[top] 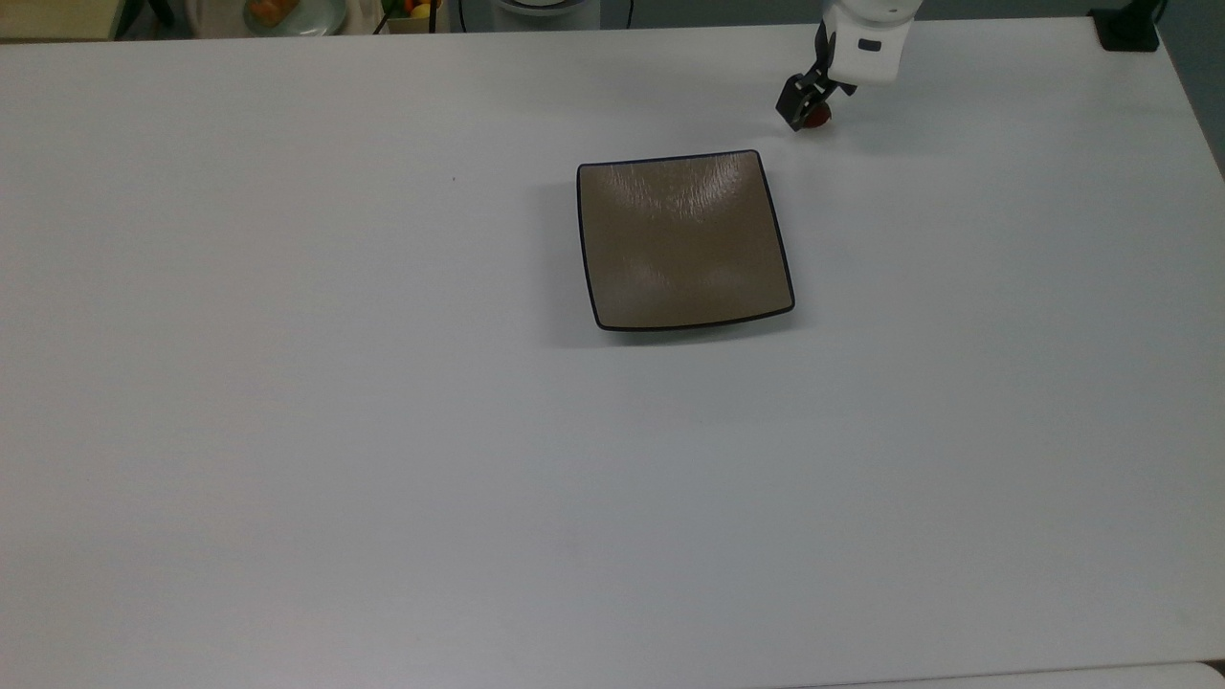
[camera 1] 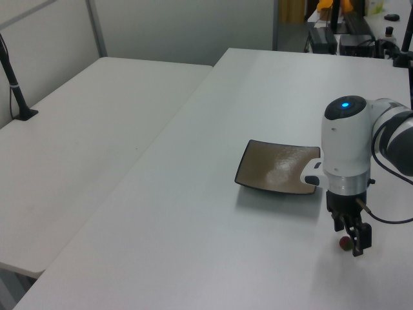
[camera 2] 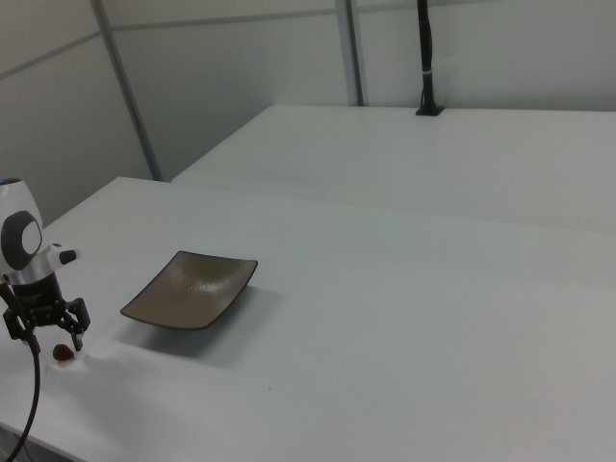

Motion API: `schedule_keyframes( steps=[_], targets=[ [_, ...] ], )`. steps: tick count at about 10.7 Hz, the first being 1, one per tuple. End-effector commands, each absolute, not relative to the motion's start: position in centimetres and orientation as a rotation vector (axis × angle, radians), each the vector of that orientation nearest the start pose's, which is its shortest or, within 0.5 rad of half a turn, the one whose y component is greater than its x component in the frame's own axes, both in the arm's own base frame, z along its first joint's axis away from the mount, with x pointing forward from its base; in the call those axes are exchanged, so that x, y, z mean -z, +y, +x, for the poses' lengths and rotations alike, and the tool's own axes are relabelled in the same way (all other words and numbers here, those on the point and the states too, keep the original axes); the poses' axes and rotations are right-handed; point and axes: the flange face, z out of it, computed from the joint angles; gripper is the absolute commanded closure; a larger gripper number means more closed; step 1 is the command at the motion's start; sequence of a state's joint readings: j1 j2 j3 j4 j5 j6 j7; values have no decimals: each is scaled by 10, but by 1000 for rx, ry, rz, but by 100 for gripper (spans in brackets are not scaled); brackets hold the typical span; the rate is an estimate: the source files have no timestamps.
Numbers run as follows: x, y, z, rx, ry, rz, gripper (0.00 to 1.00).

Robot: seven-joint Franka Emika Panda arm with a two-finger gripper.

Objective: Strawberries on a ceramic plate
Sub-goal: 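Lift the held strawberry up off the table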

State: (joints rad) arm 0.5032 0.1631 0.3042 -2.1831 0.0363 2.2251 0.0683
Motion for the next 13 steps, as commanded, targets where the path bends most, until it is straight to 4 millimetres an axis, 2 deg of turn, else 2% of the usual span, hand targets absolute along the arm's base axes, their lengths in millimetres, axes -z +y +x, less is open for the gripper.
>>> schedule_keyframes(
  steps=[1, 5, 6, 8, 10, 13],
  targets=[
    [-303, 393, 371, -203, -1050, -2914, 34],
    [-303, 391, 373, -212, -1042, -2918, 83],
    [-303, 390, 373, -219, -1043, -2919, 89],
    [-319, 388, 376, -198, -1031, -2927, 89],
    [-363, 380, 391, -223, -997, -2953, 89],
    [-444, 357, 420, -279, -943, -2990, 89]
  ],
)
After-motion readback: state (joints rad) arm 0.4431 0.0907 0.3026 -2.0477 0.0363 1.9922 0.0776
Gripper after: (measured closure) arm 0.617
